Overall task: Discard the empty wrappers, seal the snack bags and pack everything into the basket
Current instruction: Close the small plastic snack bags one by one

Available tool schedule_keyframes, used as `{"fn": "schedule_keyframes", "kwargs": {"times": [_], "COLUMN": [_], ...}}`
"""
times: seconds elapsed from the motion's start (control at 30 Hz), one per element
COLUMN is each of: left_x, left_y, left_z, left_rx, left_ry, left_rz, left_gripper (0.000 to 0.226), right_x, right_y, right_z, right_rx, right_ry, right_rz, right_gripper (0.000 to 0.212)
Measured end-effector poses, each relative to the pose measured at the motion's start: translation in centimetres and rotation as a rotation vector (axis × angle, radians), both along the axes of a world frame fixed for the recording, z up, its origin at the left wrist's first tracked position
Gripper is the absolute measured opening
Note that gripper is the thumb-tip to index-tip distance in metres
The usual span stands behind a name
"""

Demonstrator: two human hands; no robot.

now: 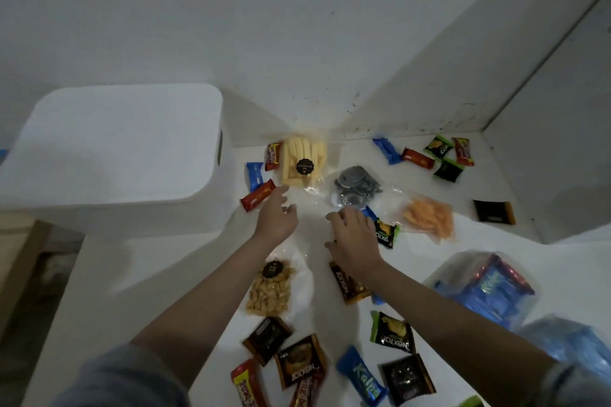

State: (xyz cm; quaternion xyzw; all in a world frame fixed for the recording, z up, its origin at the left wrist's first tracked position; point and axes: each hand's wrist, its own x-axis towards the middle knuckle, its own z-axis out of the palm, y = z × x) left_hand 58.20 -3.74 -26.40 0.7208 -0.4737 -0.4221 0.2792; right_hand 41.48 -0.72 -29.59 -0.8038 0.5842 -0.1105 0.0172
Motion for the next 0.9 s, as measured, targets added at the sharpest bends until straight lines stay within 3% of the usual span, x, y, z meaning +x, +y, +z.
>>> {"fn": "schedule_keyframes", "kwargs": {"times": [0.13, 0.3, 0.4, 0.53, 0.7, 0.9], "left_x": [-1.5, -1.8, -1.3, -0.2, 1.5, 2.9], "left_y": [-2.3, -2.5, -1.8, -0.1, 3.6, 8.3], "left_z": [-0.4, 1.5, 4.2, 8.4, 13.0, 17.4], "left_rx": [0.06, -0.048, -0.149, -0.348, -0.427, -0.392], "left_ry": [0.071, 0.149, 0.167, 0.182, 0.301, 0.531], "left_rz": [0.009, 0.032, 0.005, 0.052, 0.054, 0.084], "left_gripper": [0.045, 0.048, 0.051, 0.038, 0.01, 0.006], "right_x": [-0.7, -1.5, -1.9, -1.8, -0.3, 2.1], "right_y": [-0.9, -1.4, -1.7, -1.1, 1.8, 5.8], "right_z": [-0.6, 1.3, 4.9, 11.7, 17.9, 20.9], "right_rx": [-0.132, -0.199, -0.264, -0.291, -0.012, 0.081], "right_ry": [-0.085, -0.285, -0.446, -0.773, -1.258, -1.426], "right_rz": [0.065, 0.067, 0.015, -0.015, -0.086, -0.087], "right_gripper": [0.027, 0.006, 0.004, 0.003, 0.012, 0.014]}}
